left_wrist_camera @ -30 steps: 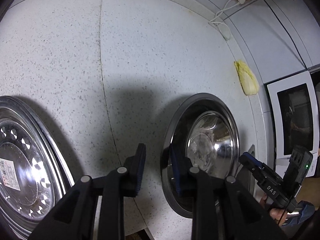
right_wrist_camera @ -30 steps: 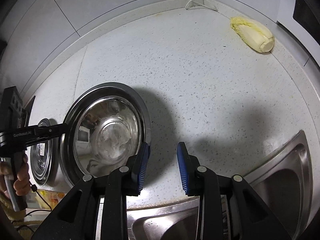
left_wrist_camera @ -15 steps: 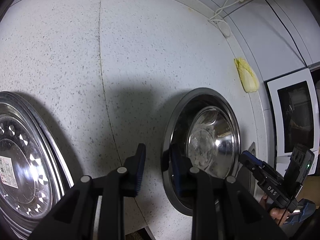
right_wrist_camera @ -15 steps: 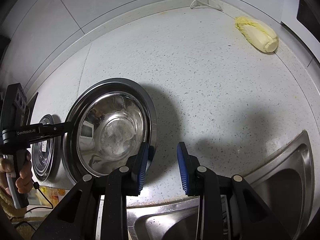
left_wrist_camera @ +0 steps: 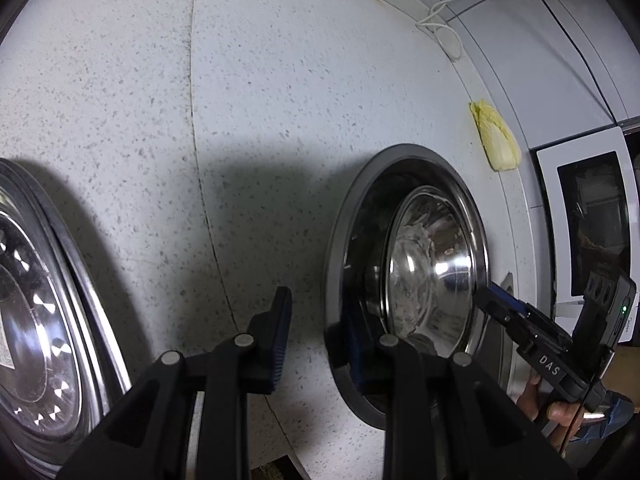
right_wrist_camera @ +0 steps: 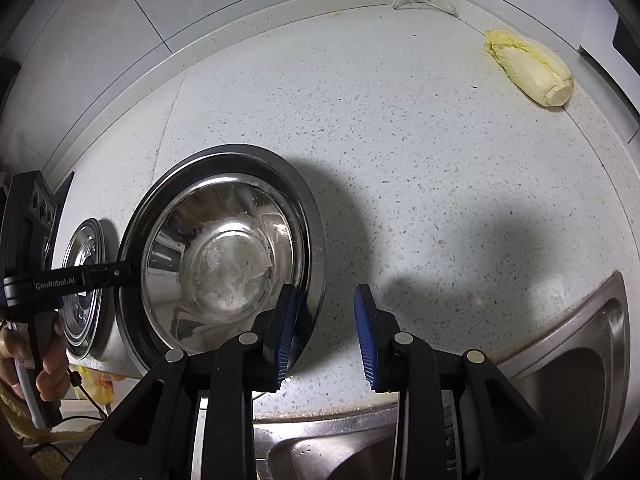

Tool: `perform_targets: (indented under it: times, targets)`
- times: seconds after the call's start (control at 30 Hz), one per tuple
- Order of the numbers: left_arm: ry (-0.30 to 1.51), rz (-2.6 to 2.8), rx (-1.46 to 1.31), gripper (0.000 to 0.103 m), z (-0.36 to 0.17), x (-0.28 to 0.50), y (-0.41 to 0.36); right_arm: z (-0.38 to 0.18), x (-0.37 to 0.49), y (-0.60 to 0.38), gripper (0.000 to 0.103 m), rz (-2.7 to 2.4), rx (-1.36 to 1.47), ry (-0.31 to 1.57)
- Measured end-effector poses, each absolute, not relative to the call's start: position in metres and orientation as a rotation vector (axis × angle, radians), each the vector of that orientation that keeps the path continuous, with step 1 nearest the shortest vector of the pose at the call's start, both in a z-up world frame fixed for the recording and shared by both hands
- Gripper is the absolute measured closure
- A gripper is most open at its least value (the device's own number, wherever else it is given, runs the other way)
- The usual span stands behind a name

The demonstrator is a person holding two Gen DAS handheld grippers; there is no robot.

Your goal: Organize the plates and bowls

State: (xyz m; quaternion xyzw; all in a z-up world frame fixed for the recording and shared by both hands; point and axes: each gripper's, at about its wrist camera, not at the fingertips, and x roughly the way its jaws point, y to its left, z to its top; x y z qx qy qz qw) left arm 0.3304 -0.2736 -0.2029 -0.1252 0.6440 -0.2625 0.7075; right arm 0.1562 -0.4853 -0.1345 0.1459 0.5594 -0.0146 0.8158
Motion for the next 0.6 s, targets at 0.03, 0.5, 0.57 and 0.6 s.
perform_targets:
  times: [0.03,0.5,0.57,0.6]
  targets:
    - [1.436,-0.589,-0.288,0.079,-0.205,0.331,-0.274,-0.135,0.156,-0.486,0.076,-0.029,0.316,1.193]
    - [1.444,-0.636,-0.299,0.091,-0.208,0.332,-0.285,-0.138,0.161,-0.495,0.09,0.038,0.398,1.2]
    - [1.449,-0.636,-0.307,0.091,-0.209,0.332,-0.284,-0.139,0.162,-0.497,0.091,0.047,0.426,1.202]
    - [1.45,-0.635,-0.31,0.091,-0.21,0.332,-0.284,-0.139,0.163,-0.499,0.093,0.052,0.437,1.203]
